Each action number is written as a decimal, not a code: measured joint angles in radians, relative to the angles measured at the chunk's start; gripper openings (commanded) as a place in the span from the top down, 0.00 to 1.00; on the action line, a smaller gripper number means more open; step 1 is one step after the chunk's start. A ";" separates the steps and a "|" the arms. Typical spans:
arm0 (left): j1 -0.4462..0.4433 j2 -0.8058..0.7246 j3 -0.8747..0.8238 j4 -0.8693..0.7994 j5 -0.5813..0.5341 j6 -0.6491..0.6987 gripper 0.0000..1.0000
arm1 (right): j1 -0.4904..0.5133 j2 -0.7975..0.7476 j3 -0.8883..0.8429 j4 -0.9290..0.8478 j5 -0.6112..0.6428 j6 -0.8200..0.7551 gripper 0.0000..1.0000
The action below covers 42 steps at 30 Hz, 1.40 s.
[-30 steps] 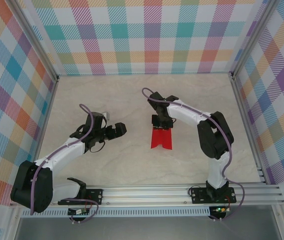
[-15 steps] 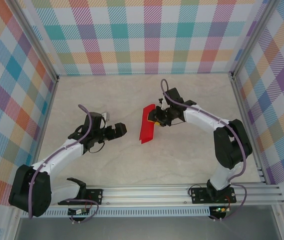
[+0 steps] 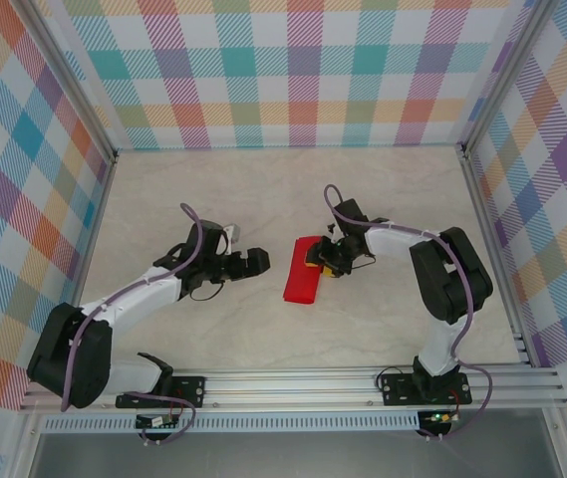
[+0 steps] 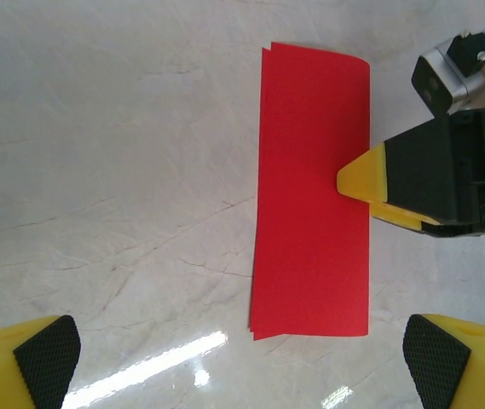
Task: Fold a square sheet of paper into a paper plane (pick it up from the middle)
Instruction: Fold the square sheet of paper in half at the center of the table, then hold the square sheet of paper at the center of the table.
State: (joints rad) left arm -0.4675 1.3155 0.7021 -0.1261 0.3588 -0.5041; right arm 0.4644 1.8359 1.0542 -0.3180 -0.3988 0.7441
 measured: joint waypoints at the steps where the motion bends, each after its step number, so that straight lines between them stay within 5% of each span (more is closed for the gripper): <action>1: -0.007 0.007 0.002 0.000 0.000 0.000 0.00 | 0.000 0.000 0.000 0.000 0.004 -0.003 0.48; 42: -0.036 0.149 0.064 0.035 -0.030 -0.031 0.18 | 0.025 0.022 0.101 -0.220 0.130 -0.074 0.29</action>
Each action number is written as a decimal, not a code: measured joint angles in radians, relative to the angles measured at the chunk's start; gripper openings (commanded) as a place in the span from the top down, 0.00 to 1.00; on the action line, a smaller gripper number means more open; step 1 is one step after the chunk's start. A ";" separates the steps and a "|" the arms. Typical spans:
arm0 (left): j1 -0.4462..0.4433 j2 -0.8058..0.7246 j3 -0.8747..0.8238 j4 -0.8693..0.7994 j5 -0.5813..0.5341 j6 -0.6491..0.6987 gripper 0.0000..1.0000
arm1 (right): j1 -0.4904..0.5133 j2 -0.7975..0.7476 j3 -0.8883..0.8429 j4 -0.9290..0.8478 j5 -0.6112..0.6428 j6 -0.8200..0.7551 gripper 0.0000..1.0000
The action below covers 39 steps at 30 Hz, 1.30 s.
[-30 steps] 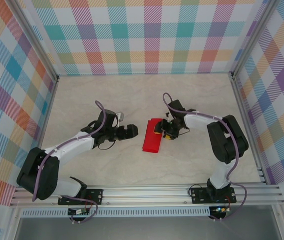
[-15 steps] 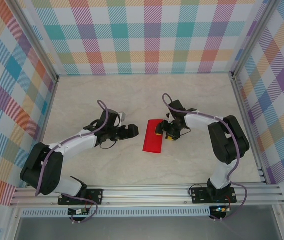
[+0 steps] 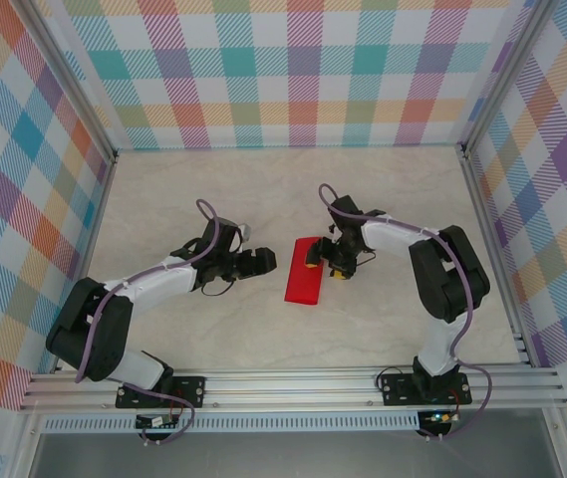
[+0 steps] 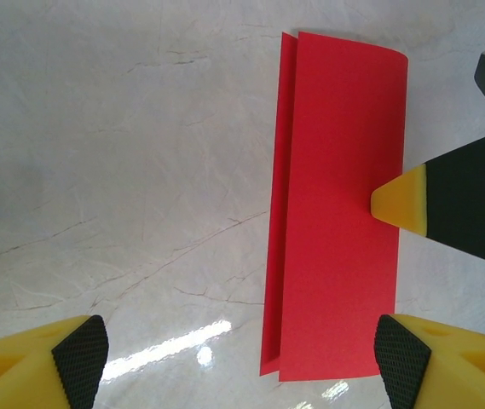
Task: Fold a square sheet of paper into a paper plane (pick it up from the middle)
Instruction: Hold the square sheet of paper at the center of the table.
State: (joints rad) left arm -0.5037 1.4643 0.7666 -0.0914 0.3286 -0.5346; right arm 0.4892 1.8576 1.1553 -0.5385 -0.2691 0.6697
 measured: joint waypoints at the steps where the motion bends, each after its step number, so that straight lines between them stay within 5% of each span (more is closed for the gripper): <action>1: 0.000 0.000 0.001 0.001 0.000 0.000 0.18 | 0.003 0.003 0.006 -0.007 0.008 0.001 0.29; 19: 0.000 0.000 0.003 0.015 0.001 0.000 0.25 | 0.033 0.056 0.091 -0.100 0.085 0.029 0.24; 39: 0.000 0.025 0.021 0.018 0.038 0.000 0.61 | 0.046 0.094 0.146 -0.164 0.122 0.026 0.25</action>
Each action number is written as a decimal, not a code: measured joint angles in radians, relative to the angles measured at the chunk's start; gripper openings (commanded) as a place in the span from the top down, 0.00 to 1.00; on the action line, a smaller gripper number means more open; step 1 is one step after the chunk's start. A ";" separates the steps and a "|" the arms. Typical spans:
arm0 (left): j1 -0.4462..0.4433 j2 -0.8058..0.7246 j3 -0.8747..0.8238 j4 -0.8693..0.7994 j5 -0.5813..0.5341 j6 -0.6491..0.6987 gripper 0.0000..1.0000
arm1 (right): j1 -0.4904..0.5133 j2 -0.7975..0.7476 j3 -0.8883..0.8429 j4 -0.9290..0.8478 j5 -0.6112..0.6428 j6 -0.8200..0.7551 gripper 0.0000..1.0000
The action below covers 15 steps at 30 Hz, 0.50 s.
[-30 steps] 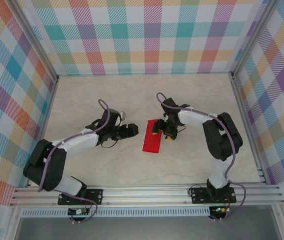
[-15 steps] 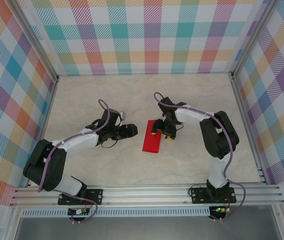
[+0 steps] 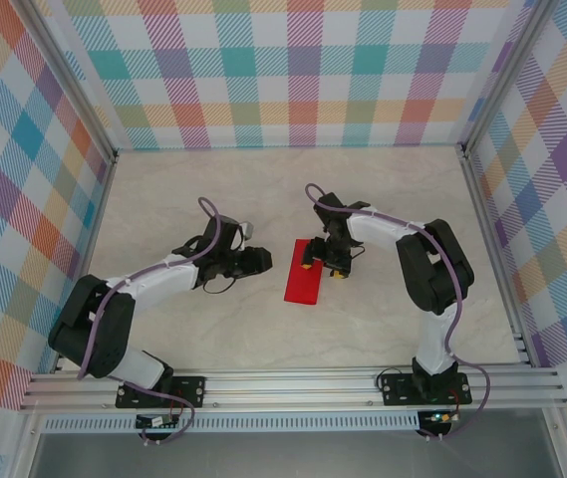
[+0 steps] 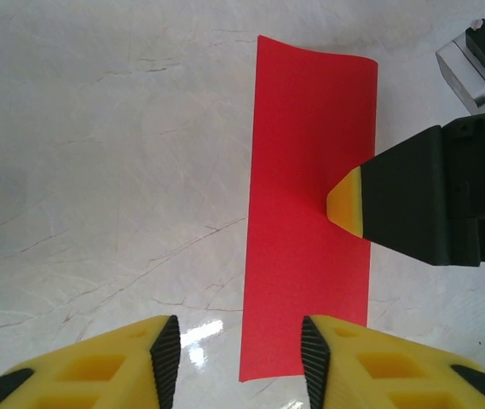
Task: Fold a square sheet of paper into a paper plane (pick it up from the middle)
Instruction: Hold the square sheet of paper at the center of the table.
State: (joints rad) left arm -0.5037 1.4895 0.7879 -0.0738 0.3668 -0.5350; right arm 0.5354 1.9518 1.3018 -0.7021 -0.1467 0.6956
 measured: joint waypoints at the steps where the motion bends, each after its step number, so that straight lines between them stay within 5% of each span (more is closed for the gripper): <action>1: 0.000 0.007 0.004 0.002 0.005 0.000 0.63 | 0.001 0.000 0.001 -0.002 0.001 0.000 0.25; 9: -0.005 0.092 0.063 0.006 0.060 -0.009 1.00 | 0.003 0.008 0.009 -0.011 0.007 0.000 0.25; 15: -0.044 0.226 0.171 0.004 0.090 -0.017 1.00 | 0.003 0.011 0.012 -0.014 0.008 0.000 0.25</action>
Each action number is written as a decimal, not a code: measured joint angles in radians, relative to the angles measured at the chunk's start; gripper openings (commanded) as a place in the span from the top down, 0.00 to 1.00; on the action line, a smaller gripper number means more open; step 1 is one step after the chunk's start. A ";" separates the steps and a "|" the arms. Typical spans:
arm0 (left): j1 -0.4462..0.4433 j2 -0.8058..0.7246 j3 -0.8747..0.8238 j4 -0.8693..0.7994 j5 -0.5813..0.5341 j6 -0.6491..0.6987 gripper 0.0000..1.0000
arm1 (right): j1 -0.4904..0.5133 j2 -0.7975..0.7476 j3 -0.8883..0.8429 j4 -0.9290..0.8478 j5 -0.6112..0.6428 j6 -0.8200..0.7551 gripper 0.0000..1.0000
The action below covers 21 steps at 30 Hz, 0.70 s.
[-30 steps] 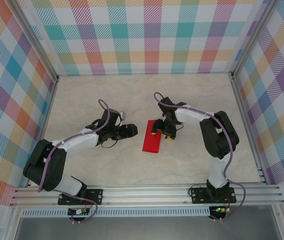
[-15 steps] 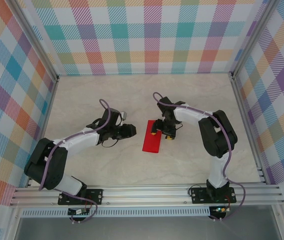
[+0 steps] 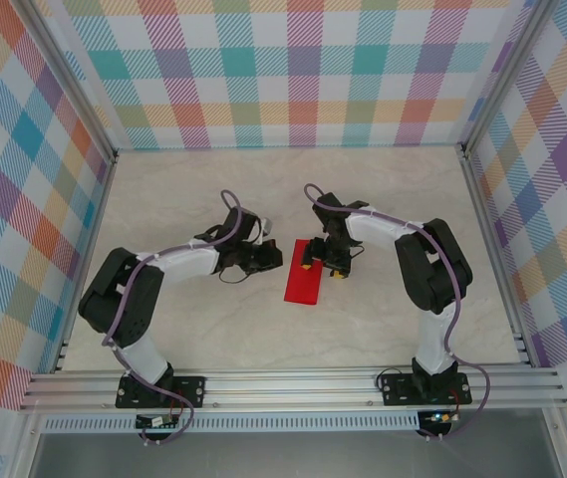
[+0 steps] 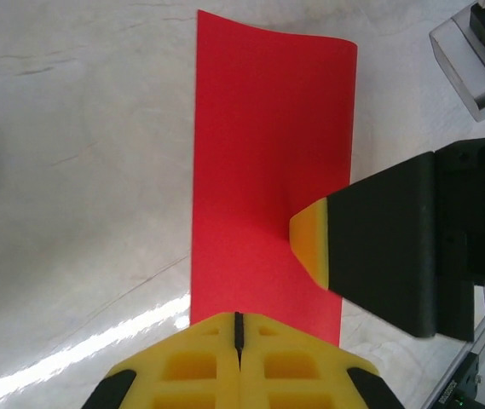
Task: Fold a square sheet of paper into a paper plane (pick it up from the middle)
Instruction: Hold the square sheet of paper at the center of the table.
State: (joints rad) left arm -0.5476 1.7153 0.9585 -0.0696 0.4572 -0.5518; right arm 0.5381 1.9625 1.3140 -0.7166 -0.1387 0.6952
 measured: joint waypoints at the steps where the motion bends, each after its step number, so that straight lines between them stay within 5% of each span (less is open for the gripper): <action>1: -0.007 0.021 0.017 0.001 0.002 -0.002 1.00 | 0.000 0.000 0.001 -0.001 0.000 0.000 0.25; 21: -0.056 0.199 0.121 0.001 -0.003 -0.036 1.00 | 0.000 0.005 0.003 -0.003 0.000 0.000 0.25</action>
State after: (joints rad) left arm -0.6037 1.9144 1.0794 -0.0689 0.4545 -0.5877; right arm 0.5381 1.9675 1.3174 -0.7200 -0.1383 0.6956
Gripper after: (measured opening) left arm 0.046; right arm 0.754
